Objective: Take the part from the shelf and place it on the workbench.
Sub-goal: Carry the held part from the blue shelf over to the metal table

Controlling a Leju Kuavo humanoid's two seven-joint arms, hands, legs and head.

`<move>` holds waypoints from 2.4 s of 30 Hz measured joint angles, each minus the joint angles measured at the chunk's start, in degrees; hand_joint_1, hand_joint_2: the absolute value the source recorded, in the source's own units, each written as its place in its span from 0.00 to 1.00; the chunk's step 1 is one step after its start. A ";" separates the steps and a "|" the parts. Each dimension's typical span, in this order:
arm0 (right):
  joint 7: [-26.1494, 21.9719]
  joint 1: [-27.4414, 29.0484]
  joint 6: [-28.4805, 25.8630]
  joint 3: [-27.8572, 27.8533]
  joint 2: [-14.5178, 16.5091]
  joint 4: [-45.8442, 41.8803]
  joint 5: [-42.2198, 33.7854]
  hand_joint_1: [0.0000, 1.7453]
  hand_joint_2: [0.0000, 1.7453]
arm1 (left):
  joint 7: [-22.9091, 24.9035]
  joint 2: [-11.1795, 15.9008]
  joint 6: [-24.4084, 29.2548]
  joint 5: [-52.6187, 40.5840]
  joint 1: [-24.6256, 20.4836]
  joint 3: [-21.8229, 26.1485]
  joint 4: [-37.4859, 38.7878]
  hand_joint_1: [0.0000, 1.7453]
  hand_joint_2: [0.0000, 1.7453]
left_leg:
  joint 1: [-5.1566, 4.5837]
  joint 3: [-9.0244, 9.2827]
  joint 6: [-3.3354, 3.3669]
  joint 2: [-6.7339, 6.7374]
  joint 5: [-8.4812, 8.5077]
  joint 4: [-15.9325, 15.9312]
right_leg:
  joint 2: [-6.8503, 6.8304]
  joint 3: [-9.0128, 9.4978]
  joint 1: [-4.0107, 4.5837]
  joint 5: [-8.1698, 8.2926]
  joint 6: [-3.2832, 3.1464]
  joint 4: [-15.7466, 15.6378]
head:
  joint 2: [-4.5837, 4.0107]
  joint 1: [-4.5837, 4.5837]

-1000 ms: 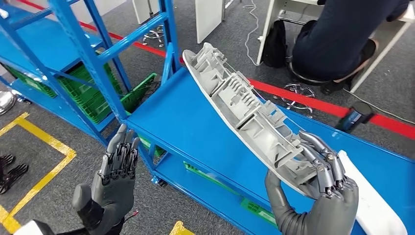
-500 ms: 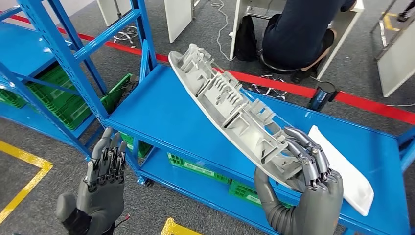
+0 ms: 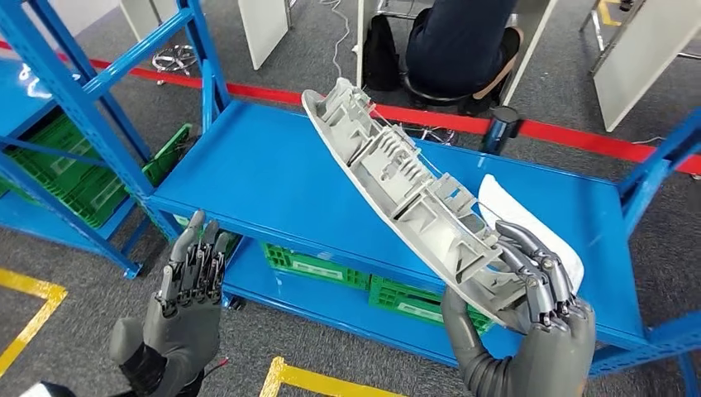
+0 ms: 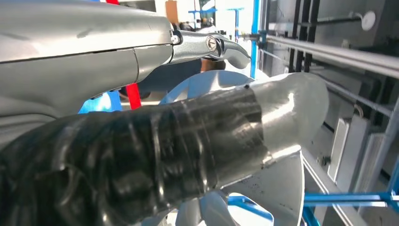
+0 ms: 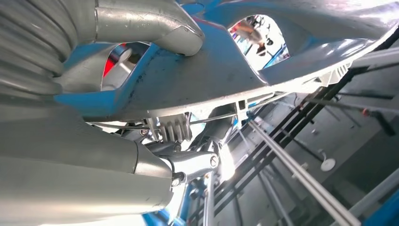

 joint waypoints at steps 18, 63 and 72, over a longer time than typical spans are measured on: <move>-0.13 0.65 0.00 -0.12 -0.10 0.03 -0.91 1.00 1.00 | -0.33 0.16 -0.30 -0.21 0.04 -0.04 -0.26 0.00 0.00 | 0.66 4.38 2.55 -3.58 -0.61 -3.16 | 2.34 -10.71 -0.62 -2.86 2.63 10.96 | 0.00 -0.82; 0.15 0.03 -0.03 -0.09 -1.18 0.41 -3.79 1.00 1.00 | 0.72 0.39 0.19 -1.27 -0.16 -0.07 -1.19 0.00 0.00 | 0.42 -3.70 -0.51 -3.61 -1.43 2.96 | 1.32 0.45 -0.61 0.44 -0.20 -1.56 | 0.00 0.13; -0.10 -0.07 -0.04 -0.11 -1.56 0.39 -4.73 1.00 1.00 | 1.10 0.37 0.21 -1.47 -0.61 -0.08 -1.39 0.00 0.00 | 0.83 7.40 -0.35 -4.02 -3.25 -1.88 | 1.57 -5.34 -0.53 4.70 0.95 -0.38 | 0.00 -2.04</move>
